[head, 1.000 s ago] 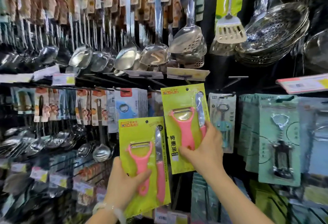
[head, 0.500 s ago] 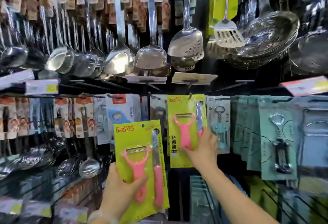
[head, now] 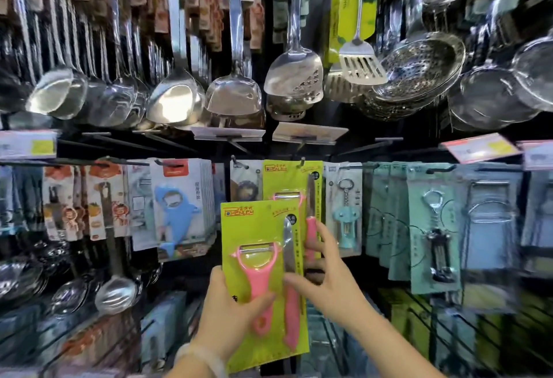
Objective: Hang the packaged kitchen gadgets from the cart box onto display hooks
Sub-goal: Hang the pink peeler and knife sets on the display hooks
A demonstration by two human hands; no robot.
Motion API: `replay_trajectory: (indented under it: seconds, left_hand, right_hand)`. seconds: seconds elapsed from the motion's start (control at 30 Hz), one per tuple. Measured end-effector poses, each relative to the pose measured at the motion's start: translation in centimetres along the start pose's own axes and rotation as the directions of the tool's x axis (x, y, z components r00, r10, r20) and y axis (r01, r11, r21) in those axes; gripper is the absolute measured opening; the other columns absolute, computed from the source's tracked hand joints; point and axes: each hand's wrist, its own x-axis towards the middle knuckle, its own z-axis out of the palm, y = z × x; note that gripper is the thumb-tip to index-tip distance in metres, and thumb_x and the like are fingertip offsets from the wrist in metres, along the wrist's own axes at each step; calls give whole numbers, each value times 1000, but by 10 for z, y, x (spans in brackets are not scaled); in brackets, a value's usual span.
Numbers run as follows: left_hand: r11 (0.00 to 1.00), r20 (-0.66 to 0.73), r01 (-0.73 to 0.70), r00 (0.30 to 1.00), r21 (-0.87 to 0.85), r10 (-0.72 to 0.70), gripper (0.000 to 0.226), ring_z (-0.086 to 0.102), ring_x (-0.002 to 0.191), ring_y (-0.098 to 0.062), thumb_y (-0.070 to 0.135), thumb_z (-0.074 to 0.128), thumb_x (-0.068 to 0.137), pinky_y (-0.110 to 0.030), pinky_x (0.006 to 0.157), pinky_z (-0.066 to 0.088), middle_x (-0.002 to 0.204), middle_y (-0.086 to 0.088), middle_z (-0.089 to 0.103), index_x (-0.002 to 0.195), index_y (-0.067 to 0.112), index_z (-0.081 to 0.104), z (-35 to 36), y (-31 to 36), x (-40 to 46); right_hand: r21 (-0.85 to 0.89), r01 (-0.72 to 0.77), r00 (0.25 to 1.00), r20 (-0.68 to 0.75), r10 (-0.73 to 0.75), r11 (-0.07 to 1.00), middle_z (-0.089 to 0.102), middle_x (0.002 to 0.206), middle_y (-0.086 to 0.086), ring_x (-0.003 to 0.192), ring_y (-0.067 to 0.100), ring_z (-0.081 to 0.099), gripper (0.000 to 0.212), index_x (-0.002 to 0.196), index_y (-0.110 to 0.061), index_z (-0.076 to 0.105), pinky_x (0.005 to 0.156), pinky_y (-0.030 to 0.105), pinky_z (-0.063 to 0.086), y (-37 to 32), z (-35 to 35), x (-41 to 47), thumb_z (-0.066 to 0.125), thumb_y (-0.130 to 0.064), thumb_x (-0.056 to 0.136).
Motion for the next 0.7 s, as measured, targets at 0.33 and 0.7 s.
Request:
replay_trajectory:
  seconds: [0.33,0.7]
  left_hand:
    - [986,170,-166,971,-28,168,62,56,110,-16,18,81,67,-31,92,48,115,2,57,114,21,41,38,34,37]
    - [992,151,-111,981,-68,120,61,61,99,-16,17,82,67,-33,83,50,107,-1,62,113,18,41,45,38,63]
  right_hand:
    - [-212,72,971,-209,-117,975,29,132,-24,88,-27,40,96,145,-42,12,86,6,26,-30,-42,10,76,-34,74]
    - [-306,62,976,-183,-122,950,25,151,-6,101,0,45,98,147,-40,7,95,17,36,-38,-48,36,74,-39,74]
